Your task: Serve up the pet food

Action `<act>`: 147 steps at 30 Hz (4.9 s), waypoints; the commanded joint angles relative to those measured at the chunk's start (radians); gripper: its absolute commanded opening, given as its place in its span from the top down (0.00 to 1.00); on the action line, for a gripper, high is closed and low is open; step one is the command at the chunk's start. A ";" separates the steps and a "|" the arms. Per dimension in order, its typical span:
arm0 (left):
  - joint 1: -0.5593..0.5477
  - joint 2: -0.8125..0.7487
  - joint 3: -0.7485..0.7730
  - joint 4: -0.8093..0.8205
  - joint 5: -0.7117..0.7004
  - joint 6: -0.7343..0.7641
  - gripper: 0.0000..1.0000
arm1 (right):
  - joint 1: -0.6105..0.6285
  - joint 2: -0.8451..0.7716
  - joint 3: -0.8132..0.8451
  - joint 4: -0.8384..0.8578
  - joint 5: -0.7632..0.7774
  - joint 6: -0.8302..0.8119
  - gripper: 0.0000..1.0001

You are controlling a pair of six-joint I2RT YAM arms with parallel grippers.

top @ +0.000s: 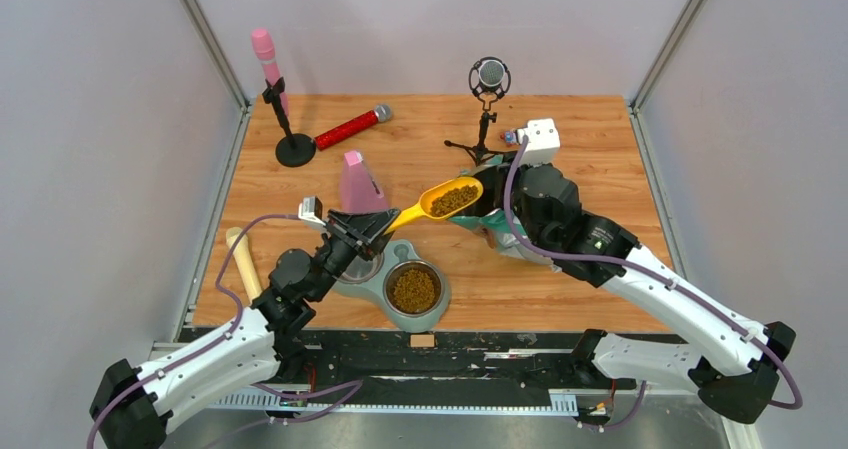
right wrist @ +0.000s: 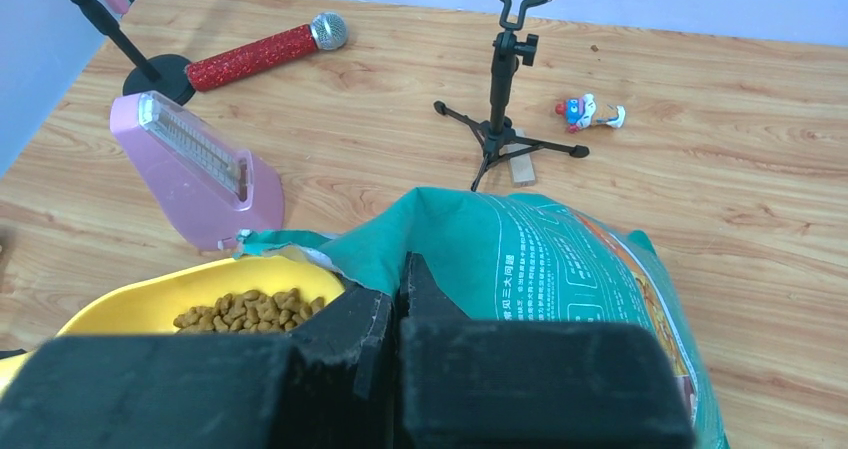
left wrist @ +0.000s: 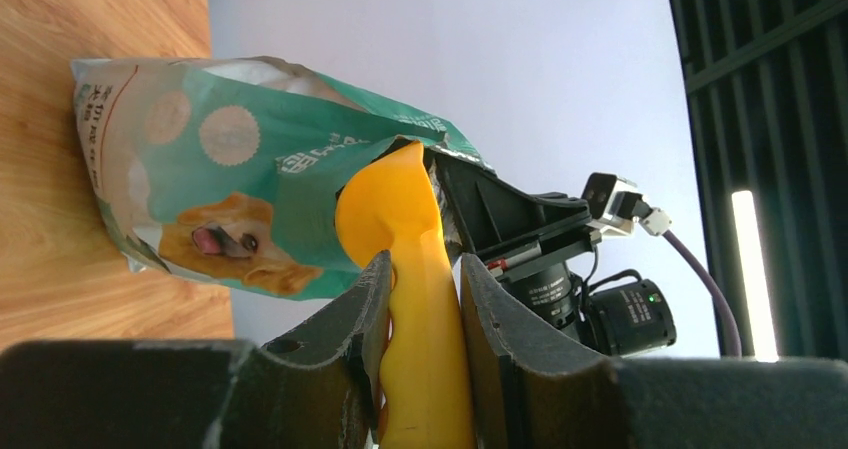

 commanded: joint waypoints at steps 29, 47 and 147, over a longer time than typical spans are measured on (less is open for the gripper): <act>0.003 -0.609 0.099 -0.739 -0.353 0.065 1.00 | 0.004 -0.090 0.038 0.089 0.201 0.037 1.00; 0.003 -0.677 0.286 -1.327 -0.473 0.031 1.00 | 0.003 -0.076 0.036 0.104 0.219 0.011 1.00; -0.011 0.421 0.957 -0.821 0.075 0.566 1.00 | 0.004 0.029 0.139 0.079 0.157 -0.042 1.00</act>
